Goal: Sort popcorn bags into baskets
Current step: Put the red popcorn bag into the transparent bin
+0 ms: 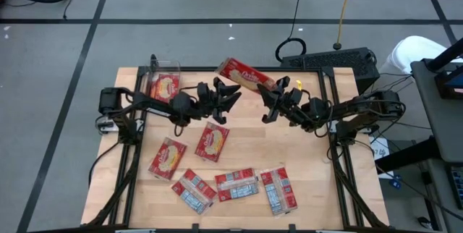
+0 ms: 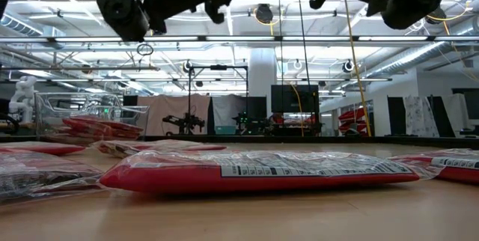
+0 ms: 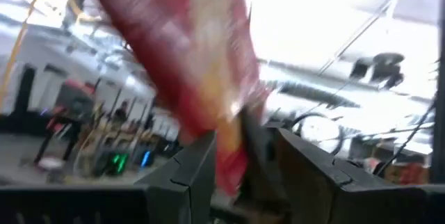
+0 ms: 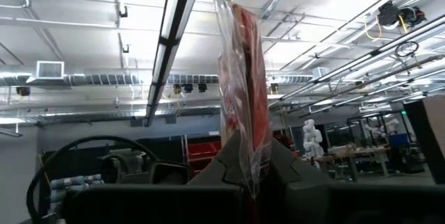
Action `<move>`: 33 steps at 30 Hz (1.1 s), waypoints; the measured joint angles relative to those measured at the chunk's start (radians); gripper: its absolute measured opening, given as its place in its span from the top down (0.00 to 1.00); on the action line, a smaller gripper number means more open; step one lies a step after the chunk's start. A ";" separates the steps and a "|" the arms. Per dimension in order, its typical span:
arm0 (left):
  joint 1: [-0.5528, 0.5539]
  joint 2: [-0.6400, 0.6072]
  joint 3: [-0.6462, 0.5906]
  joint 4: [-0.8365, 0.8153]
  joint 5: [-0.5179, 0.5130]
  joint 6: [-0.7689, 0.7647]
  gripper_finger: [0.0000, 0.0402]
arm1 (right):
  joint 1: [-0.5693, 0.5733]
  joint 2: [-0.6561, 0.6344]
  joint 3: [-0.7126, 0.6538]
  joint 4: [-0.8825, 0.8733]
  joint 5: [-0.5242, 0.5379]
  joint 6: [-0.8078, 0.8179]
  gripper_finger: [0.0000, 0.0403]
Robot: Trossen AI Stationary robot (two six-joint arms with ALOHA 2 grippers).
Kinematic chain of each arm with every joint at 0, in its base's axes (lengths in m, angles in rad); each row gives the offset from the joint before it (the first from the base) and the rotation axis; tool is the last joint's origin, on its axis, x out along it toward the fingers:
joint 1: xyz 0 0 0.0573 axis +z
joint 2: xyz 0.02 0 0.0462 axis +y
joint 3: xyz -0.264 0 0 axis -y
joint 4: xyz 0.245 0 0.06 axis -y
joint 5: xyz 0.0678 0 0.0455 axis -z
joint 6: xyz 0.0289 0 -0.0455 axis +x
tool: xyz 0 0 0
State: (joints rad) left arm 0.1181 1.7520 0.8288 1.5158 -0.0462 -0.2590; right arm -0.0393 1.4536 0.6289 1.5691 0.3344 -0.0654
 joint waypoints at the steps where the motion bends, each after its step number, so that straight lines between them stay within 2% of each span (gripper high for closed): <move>1: 0.002 0.008 0.008 0.016 0.009 0.011 0.62 | 0.000 0.000 0.000 0.000 0.001 0.000 1.00; 5: 0.009 0.032 0.049 0.020 0.015 0.076 0.62 | -0.004 0.000 0.000 0.001 0.001 0.000 1.00; 14: 0.040 0.030 0.103 -0.023 0.137 0.028 0.62 | -0.014 0.000 0.000 0.000 -0.004 0.002 1.00; 21: 0.027 0.031 0.096 -0.139 0.148 0.011 0.62 | -0.014 -0.038 0.000 0.001 -0.009 -0.008 1.00; 27: 0.025 0.030 0.096 -0.062 0.119 0.093 0.62 | -0.013 -0.056 0.000 0.001 -0.034 0.003 1.00; 33: 0.065 0.031 0.096 -0.054 0.132 0.068 0.62 | -0.014 -0.055 0.000 0.001 -0.074 0.051 1.00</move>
State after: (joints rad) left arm 0.1833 1.7828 0.9249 1.4623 0.0860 -0.1906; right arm -0.0532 1.3983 0.6291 1.5703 0.2600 -0.0149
